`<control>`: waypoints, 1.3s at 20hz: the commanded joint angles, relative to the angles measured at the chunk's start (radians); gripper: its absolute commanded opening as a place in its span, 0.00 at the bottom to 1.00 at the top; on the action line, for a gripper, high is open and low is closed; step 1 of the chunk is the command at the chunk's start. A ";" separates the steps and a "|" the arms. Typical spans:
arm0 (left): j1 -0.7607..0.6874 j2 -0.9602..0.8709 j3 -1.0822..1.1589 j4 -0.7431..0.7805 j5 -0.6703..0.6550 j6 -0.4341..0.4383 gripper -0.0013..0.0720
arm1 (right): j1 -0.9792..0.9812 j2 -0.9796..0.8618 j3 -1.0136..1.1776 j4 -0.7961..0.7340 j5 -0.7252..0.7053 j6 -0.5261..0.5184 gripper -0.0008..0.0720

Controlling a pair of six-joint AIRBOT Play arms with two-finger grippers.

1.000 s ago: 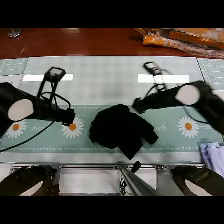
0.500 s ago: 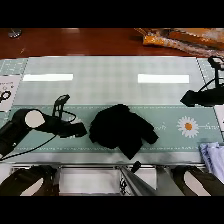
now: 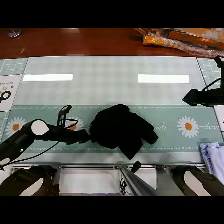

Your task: Fold the shirts.

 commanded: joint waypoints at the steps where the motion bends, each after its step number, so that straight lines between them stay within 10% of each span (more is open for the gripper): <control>1: 0.001 -0.030 -0.032 -0.088 0.087 0.098 0.76 | -0.002 0.001 0.000 0.004 0.018 -0.002 0.74; 8: 0.000 -0.171 -0.033 -0.368 0.133 0.345 0.71 | -0.002 0.001 0.000 0.004 0.048 0.000 0.74; 14: 0.000 -0.303 -0.032 -0.510 0.132 0.510 0.05 | -0.002 0.001 0.000 -0.005 0.069 0.007 0.74; 20: 0.003 -0.290 -0.032 -0.509 0.060 0.535 0.05 | -0.037 0.001 -0.069 -0.207 0.146 -0.007 0.62; 22: 0.004 -0.275 -0.032 -0.509 0.040 0.535 0.05 | -0.107 0.001 -0.188 -0.046 0.145 -0.024 0.80; 26: 0.003 -0.251 -0.032 -0.506 0.026 0.534 0.05 | -0.159 0.001 -0.428 0.255 0.103 -0.103 0.83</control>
